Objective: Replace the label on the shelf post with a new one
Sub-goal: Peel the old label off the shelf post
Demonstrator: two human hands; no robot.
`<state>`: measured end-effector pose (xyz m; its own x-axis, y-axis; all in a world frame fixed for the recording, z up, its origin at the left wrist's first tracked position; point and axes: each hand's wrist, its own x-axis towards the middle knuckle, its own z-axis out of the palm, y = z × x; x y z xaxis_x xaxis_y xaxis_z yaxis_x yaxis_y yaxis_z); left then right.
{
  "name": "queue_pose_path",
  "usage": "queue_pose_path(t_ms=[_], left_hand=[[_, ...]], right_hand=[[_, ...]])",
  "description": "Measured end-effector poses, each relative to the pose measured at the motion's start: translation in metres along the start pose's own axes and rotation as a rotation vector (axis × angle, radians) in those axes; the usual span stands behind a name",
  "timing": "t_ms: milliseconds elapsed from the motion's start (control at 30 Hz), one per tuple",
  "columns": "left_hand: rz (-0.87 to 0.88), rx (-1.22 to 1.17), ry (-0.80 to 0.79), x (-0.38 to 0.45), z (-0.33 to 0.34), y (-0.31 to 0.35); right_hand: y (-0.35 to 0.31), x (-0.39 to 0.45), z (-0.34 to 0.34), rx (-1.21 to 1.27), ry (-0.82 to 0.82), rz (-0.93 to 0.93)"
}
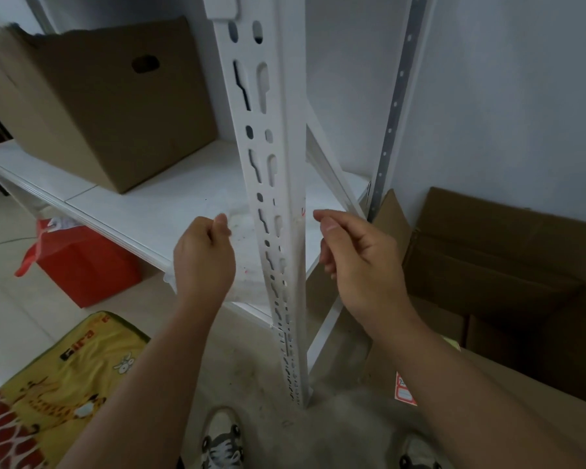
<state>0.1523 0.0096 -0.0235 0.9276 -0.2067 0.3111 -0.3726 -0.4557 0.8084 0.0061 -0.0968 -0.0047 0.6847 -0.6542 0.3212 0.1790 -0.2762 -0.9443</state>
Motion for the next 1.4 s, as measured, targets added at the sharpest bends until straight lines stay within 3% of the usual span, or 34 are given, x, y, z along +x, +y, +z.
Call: queue_pose_path(t_ms=[400, 700, 767, 867, 1133, 1400], left_hand=[[-0.049, 0.358, -0.298, 0.017, 0.020, -0.023], [-0.014, 0.623, -0.390, 0.014, 0.030, -0.029], [0.018, 0.613, -0.324, 0.012, 0.028, -0.026], [-0.047, 0.357, -0.235, 0.010, 0.023, -0.011], [-0.096, -0.351, -0.188, -0.008, 0.018, 0.026], [-0.303, -0.661, -0.141, -0.037, 0.025, 0.063]], right_hand=[[-0.005, 0.006, 0.012, 0.048, -0.025, -0.064], [-0.004, 0.009, 0.012, -0.011, -0.018, -0.114], [-0.004, 0.008, 0.013, -0.040, -0.003, -0.130], [-0.005, 0.007, 0.014, -0.079, 0.011, -0.152], [-0.009, 0.007, 0.016, -0.063, 0.040, -0.109], [-0.011, 0.005, 0.022, -0.050, 0.119, -0.126]])
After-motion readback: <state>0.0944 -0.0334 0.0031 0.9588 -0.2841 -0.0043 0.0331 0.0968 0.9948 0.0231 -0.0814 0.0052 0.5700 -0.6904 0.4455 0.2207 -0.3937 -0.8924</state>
